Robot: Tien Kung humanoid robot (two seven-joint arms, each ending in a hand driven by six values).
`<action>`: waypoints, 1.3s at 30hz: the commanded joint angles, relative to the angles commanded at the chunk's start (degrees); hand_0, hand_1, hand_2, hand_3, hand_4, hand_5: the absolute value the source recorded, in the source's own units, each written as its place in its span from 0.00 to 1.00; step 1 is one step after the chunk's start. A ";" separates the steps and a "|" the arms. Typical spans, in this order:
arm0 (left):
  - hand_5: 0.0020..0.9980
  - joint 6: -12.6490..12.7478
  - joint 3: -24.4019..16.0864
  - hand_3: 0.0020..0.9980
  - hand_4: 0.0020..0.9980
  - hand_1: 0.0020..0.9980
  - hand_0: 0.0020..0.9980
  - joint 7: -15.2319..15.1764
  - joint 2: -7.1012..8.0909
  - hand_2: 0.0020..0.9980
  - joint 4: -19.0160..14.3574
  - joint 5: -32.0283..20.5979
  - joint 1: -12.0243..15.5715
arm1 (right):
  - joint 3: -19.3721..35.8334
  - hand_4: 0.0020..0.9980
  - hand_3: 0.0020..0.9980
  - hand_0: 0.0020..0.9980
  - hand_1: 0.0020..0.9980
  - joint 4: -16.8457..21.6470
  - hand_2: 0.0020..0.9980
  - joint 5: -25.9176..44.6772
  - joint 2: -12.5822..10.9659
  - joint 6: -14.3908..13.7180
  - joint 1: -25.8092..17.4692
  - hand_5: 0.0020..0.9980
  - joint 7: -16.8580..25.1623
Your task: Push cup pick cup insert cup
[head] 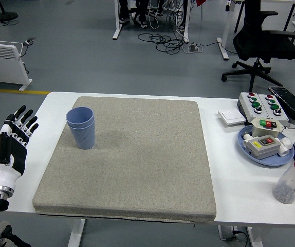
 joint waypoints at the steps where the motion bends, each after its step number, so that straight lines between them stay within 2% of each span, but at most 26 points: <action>1: 1.00 0.02 0.20 0.90 0.50 0.89 0.89 0.01 0.08 0.93 0.28 -0.18 0.49 | 0.00 0.10 0.58 0.73 0.66 0.00 0.67 -0.10 -0.06 0.04 -0.03 0.55 -0.04; 6: 1.00 0.13 -0.39 0.90 0.50 0.89 0.89 -0.11 -0.49 0.93 0.75 -0.06 1.58 | -0.42 0.09 0.58 0.73 0.66 0.00 0.67 0.05 -0.32 0.15 -0.40 0.55 -0.26; 28: 1.00 -0.25 -0.06 0.90 0.50 0.89 0.89 0.81 -1.03 0.93 1.38 0.29 1.68 | -0.90 0.09 0.58 0.73 0.66 0.00 0.67 0.65 -0.58 0.13 -1.61 0.54 -0.29; 39: 1.00 -0.19 -0.21 0.89 0.50 0.89 0.88 0.81 -1.63 0.92 2.06 0.92 0.39 | -0.78 0.09 0.58 0.73 0.66 0.00 0.67 0.91 -0.51 0.05 -0.94 0.54 -0.03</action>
